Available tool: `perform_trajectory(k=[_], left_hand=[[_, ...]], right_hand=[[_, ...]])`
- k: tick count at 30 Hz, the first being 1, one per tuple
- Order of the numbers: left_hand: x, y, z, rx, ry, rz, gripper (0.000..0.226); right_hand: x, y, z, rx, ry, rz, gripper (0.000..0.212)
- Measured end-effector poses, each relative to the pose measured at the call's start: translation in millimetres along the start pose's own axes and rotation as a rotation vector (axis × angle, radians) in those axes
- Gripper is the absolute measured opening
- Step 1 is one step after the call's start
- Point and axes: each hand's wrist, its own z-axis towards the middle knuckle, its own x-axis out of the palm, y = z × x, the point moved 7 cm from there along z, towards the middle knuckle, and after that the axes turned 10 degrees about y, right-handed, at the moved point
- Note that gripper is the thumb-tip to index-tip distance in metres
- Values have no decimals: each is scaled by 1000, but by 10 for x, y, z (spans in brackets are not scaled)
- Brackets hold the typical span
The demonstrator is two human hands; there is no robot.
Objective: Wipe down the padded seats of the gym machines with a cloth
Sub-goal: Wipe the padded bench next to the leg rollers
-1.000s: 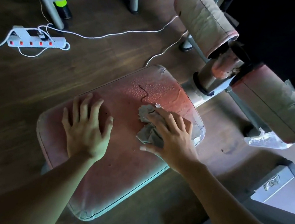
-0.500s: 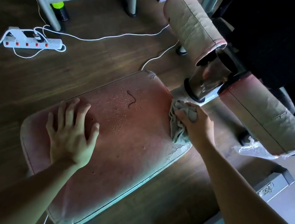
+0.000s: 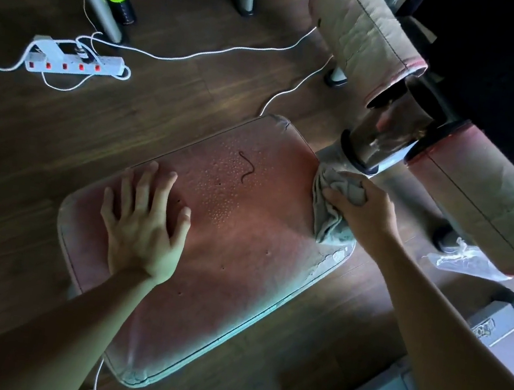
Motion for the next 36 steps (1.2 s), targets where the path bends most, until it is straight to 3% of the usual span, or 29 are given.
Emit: perform_trajectory(k=[5,10,15,20,27,31,36], left_hand=[[9,7,7,4,-5,2,62],[-1,5,8,-2,-8,11,62],[-7,1,14,-7,-3,4,62],[7,25,17,-10,1,-5,61],[21,34,31,-6,4,-6,62],[21,27,32,-2,-3,3,62],[30,24,18,-4,-3,2,61]], right_hand=[[-24,-204,-211,-21,29,-30,44],[32,34,121,5,80,-13,25],[-63,121,101,-25,149,-124,31],[110,488,351,-120,113,-65,37],[127,432,347,-61,52,-39,28],[83,238,207,-21,-53,-119,34],[194,486,533,-17,-28,-55,37]])
